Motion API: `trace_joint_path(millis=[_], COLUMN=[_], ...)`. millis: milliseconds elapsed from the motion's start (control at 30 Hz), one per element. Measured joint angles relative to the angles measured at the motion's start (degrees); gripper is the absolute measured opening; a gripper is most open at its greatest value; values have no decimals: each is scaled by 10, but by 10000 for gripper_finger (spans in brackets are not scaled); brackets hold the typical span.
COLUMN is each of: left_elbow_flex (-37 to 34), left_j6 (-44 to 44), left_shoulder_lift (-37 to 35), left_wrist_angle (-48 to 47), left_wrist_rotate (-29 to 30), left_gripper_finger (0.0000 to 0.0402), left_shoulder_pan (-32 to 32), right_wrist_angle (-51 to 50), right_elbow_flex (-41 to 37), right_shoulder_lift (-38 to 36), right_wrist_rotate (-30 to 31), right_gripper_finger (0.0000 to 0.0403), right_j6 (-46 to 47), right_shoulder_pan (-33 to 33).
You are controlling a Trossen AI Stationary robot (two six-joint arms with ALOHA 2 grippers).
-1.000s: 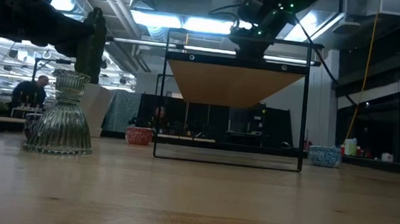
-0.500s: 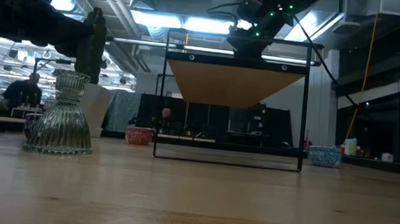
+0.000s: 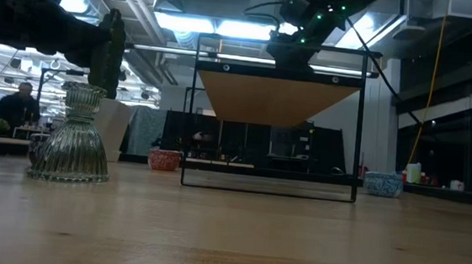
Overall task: Pick & Place candle stick holders
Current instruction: Put the right transparent candle holder on the shelf, then put the blue scented candle on the shelf
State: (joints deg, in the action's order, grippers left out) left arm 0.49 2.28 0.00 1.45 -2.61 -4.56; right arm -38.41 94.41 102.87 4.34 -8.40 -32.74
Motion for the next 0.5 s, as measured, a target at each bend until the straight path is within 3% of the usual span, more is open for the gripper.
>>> trace_joint_path(millis=[500], left_elbow_flex=[0], left_j6=[0], left_shoulder_lift=[0], left_wrist_angle=[0], left_wrist_rotate=[0], left_gripper_finger=[6], left_shoulder_pan=[0], right_wrist_angle=[-16], right_elbow_flex=[0], right_shoulder_lift=[-23], right_wrist_rotate=[-33], right_gripper_finger=[0], right_j6=[-7], right_shoulder_pan=[6])
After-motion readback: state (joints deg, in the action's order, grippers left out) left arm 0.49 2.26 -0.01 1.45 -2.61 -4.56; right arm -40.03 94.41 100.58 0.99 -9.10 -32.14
